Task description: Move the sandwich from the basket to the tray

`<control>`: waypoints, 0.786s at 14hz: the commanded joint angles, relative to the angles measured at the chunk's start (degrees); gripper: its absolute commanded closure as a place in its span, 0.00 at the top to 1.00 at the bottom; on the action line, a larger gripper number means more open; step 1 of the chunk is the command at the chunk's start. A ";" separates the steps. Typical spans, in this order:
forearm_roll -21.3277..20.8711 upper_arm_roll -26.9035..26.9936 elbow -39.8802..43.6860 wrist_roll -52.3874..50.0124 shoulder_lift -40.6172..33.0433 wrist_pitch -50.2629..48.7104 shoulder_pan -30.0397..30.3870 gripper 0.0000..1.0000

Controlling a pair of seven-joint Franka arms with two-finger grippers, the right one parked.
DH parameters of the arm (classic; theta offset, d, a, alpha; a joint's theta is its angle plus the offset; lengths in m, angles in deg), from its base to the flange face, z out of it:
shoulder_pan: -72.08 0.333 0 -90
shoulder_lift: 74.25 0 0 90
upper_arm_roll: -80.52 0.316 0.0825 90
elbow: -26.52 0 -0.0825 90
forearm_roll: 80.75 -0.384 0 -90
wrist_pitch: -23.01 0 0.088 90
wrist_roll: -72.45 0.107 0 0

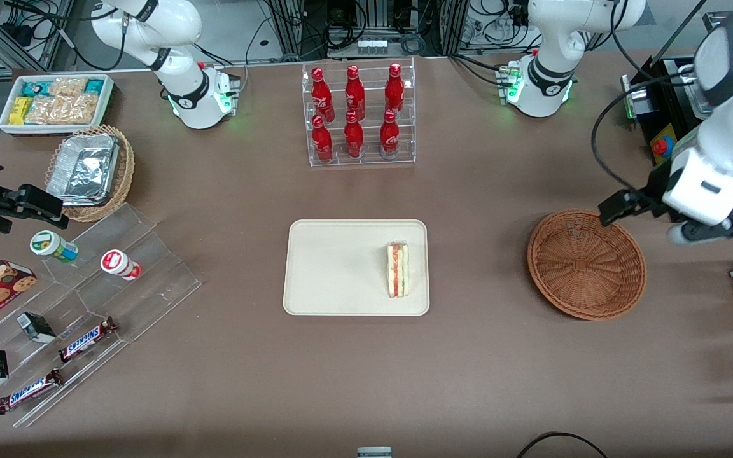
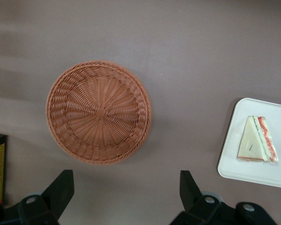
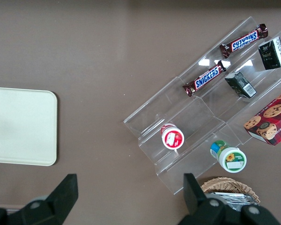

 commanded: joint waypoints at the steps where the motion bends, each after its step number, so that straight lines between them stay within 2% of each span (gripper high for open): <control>1: -0.88 -0.32 2.31 3.70 -1.43 -4.80 1.97 1.00; 7: -2.46 -1.02 4.52 4.16 -1.61 -8.33 2.68 1.00; 11: -2.64 -5.42 4.70 4.25 -1.79 -8.33 6.55 1.00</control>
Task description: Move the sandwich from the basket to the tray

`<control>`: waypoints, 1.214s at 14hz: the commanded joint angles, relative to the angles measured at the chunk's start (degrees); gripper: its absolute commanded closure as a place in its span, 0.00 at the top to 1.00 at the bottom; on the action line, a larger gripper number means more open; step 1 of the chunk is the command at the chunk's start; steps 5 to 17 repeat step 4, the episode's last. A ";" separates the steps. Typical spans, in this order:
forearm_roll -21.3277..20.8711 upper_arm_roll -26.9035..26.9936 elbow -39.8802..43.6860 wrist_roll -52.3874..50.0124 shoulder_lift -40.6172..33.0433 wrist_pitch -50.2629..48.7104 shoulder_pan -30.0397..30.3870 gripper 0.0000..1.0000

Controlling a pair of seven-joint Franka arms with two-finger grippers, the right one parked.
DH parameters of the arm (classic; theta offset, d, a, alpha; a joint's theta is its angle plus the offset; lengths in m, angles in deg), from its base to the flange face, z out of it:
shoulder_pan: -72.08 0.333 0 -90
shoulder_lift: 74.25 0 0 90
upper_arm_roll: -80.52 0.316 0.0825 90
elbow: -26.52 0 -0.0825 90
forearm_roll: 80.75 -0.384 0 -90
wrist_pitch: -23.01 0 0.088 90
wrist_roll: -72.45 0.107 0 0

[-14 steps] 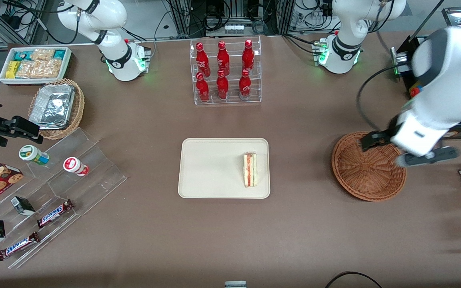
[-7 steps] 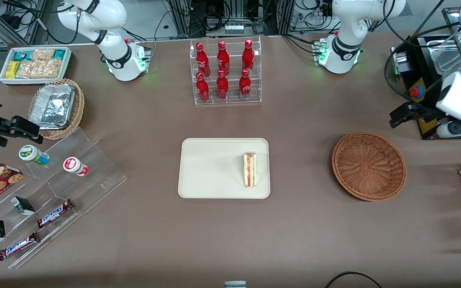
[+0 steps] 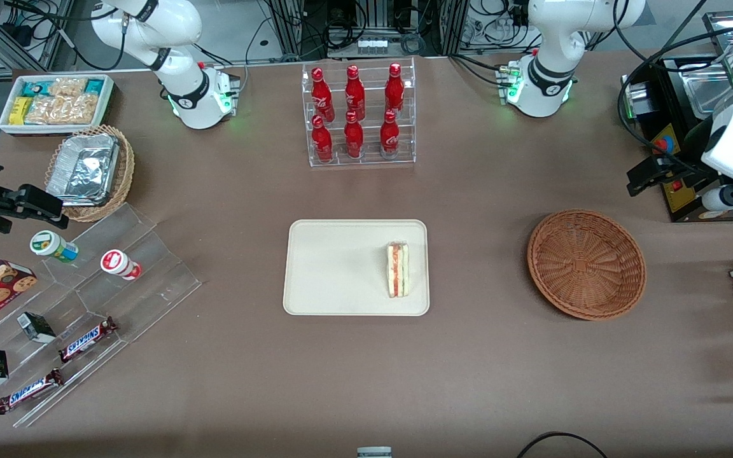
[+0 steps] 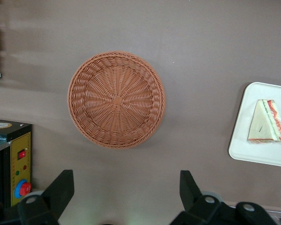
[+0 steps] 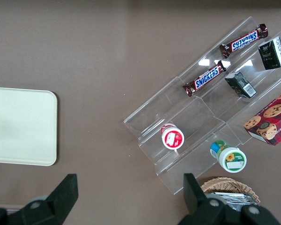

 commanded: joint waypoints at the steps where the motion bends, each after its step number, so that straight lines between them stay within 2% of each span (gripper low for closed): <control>1: -1.00 -2.26 1.07 1.04 -0.01 -1.42 1.98 1.00; 17: -1.00 -1.91 1.07 2.18 -0.27 -1.33 2.24 1.00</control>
